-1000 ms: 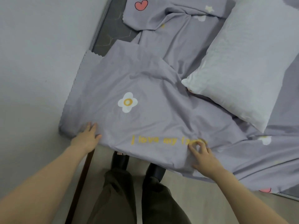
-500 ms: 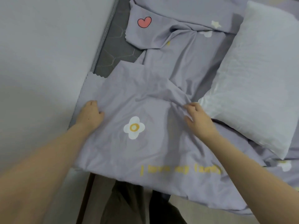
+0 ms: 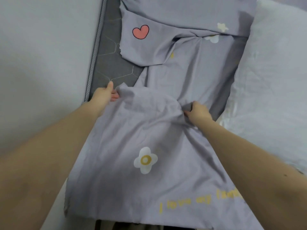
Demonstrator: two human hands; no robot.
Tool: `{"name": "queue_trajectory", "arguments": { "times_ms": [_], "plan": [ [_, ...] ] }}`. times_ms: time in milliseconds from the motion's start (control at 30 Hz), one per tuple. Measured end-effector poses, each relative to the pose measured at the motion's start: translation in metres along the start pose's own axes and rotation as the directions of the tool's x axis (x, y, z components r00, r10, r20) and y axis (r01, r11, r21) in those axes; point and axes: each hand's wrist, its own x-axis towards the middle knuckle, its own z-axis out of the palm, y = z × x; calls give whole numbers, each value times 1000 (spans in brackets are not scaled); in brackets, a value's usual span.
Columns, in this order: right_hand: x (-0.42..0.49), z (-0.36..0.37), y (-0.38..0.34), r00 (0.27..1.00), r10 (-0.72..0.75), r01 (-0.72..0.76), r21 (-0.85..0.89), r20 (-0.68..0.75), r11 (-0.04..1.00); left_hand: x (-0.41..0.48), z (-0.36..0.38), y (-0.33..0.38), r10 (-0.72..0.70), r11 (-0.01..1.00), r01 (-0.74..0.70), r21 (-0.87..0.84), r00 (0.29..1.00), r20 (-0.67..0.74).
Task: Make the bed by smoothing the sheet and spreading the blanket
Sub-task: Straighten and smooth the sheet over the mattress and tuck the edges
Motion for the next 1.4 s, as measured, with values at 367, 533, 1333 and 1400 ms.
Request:
{"name": "queue_trajectory", "arguments": {
  "times_ms": [367,533,1333,1400],
  "plan": [
    [0,-45,-7,877,165,320,804,-452,502,31,54,50,271,634,-170,755,963,-11],
    [17,-75,-9,905,108,310,811,-412,496,31,69,60,264,533,-361,766,930,255],
    [26,-20,-16,869,-396,469,242,-295,849,34,3,15,216,827,-11,563,929,-299],
    [6,-8,-18,825,-459,525,146,-328,839,28,9,-1,217,798,-45,601,952,-216]
  ]
}}
